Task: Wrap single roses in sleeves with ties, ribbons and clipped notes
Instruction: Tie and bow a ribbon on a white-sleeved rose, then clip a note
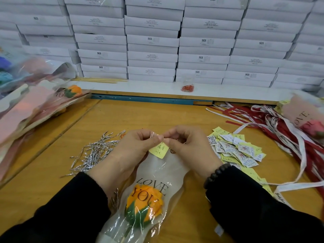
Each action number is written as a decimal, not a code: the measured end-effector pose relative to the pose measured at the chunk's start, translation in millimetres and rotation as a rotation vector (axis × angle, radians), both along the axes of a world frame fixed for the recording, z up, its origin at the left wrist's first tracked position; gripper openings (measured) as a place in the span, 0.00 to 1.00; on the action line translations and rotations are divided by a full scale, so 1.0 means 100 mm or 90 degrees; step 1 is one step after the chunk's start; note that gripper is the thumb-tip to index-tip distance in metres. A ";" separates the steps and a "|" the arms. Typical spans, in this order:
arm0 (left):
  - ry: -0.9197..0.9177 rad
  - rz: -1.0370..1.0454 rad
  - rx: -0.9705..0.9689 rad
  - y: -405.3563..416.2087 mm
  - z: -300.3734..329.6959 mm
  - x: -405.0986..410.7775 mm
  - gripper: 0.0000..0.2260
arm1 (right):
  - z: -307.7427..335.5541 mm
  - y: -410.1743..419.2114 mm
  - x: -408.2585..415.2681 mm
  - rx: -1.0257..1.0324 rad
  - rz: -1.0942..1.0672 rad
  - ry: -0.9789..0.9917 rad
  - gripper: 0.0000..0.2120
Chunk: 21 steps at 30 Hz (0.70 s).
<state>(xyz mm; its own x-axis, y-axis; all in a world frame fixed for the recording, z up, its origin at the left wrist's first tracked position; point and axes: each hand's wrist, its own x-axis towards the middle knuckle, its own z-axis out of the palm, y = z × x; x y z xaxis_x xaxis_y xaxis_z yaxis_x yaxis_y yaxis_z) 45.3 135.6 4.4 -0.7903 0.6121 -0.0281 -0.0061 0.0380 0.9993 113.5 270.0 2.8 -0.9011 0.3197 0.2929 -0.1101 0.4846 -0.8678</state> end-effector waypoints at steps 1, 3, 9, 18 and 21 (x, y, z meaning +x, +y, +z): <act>0.000 0.012 -0.003 0.00 0.00 0.00 0.07 | 0.00 0.01 0.00 -0.019 -0.002 -0.010 0.04; 0.003 0.027 -0.014 0.00 0.00 -0.01 0.08 | 0.00 0.05 -0.01 -0.059 -0.021 -0.025 0.05; 0.019 0.059 -0.043 -0.02 0.01 -0.04 0.12 | -0.01 0.32 0.03 0.112 -0.115 -0.101 0.09; 0.011 0.058 -0.052 -0.01 0.01 0.00 0.09 | -0.14 0.32 -0.01 0.334 -0.069 -0.201 0.14; 0.004 0.057 -0.055 0.00 0.01 0.01 0.09 | -0.17 0.31 -0.03 0.355 -0.074 -0.189 0.11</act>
<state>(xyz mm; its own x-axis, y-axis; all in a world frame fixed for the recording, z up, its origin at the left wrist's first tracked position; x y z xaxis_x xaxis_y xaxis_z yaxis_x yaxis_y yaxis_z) 46.2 135.4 5.3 -0.8421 0.5344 -0.0721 -0.0067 0.1233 0.9923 110.1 300.7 -13.9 -0.9381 0.2916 0.1870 0.1760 0.8661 -0.4680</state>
